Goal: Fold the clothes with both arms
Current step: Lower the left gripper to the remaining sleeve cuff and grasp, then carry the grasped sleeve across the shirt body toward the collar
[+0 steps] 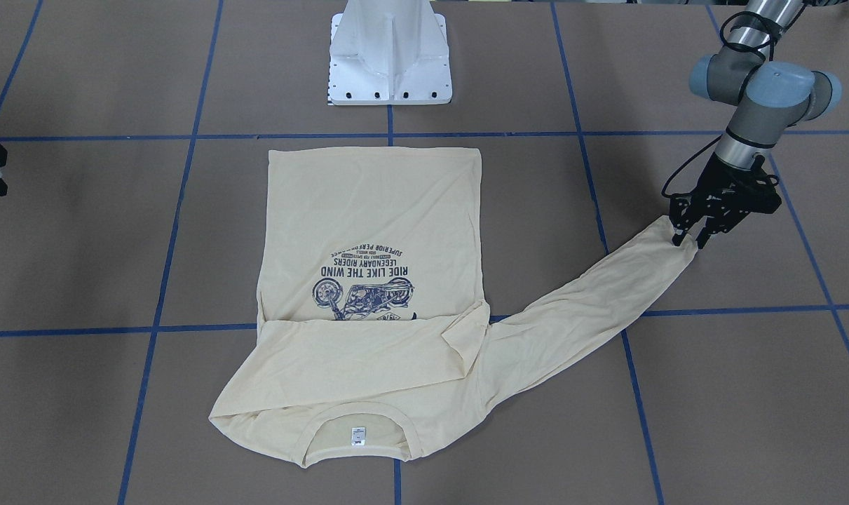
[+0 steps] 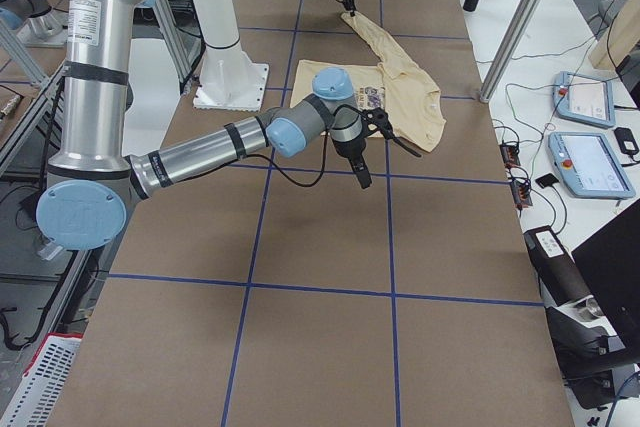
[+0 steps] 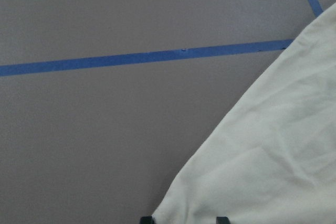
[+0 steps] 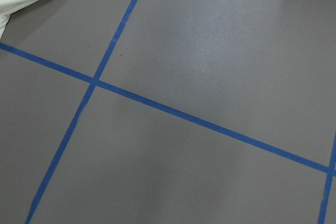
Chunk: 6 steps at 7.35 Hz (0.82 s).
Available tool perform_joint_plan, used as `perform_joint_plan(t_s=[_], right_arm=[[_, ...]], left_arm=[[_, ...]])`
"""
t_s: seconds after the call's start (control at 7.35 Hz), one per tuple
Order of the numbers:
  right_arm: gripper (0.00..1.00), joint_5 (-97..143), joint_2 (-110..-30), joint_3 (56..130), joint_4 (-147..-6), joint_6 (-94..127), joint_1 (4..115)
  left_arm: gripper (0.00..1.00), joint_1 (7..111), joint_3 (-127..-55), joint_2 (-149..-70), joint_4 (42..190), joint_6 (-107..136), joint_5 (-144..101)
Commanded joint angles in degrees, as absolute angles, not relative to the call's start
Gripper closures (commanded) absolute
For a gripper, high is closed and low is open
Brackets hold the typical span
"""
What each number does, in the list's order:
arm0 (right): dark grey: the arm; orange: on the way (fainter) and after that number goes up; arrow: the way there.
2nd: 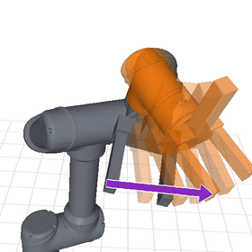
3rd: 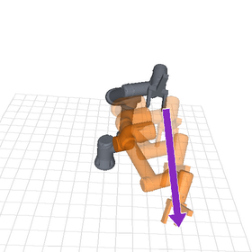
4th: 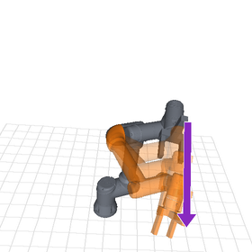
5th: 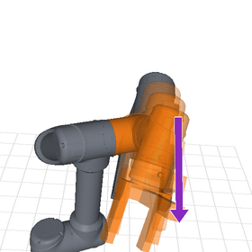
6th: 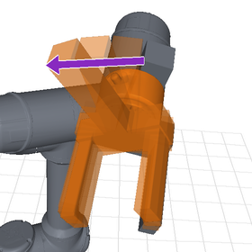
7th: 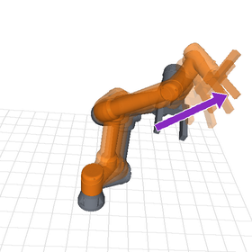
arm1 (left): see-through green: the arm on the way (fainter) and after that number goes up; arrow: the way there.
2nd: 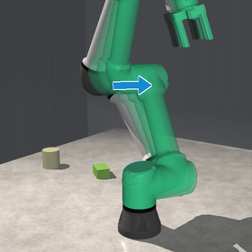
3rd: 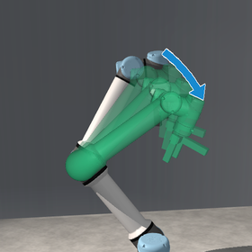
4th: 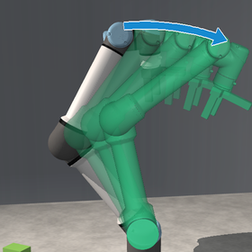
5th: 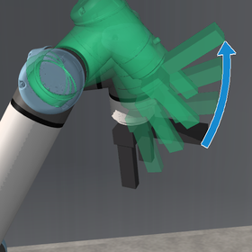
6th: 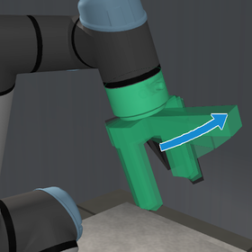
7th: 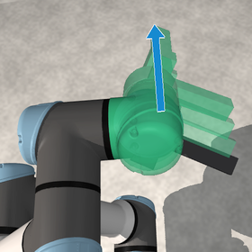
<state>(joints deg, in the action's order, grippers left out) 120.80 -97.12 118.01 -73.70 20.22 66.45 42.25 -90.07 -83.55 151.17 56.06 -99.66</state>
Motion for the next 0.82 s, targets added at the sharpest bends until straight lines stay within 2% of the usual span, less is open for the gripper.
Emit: perform_joint_plan(t_s=[0.0, 0.14, 0.41, 0.54, 0.68], right_arm=[[0.0, 120.85, -97.12, 118.04, -73.65, 20.3, 66.45], [0.0, 120.76, -97.12, 118.04, -73.65, 20.39, 66.45], [0.0, 120.76, -97.12, 117.95, -73.65, 20.39, 66.45], [0.0, 120.67, -97.12, 117.95, -73.65, 20.39, 66.45], [0.0, 120.59, -97.12, 117.86, -73.65, 20.39, 66.45]], left_arm=[[1.0, 42.28, -90.35, -83.41, 151.17, 55.9, -99.67], [1.0, 42.36, -90.87, -83.41, 151.17, 55.72, -99.75], [1.0, 42.8, -98.65, -81.57, 147.95, 55.37, -102.11], [1.0, 43.06, -105.75, -82.61, 137.91, 55.37, -104.39], [1.0, 42.89, -111.21, -86.79, 125.63, 55.37, -104.41]])
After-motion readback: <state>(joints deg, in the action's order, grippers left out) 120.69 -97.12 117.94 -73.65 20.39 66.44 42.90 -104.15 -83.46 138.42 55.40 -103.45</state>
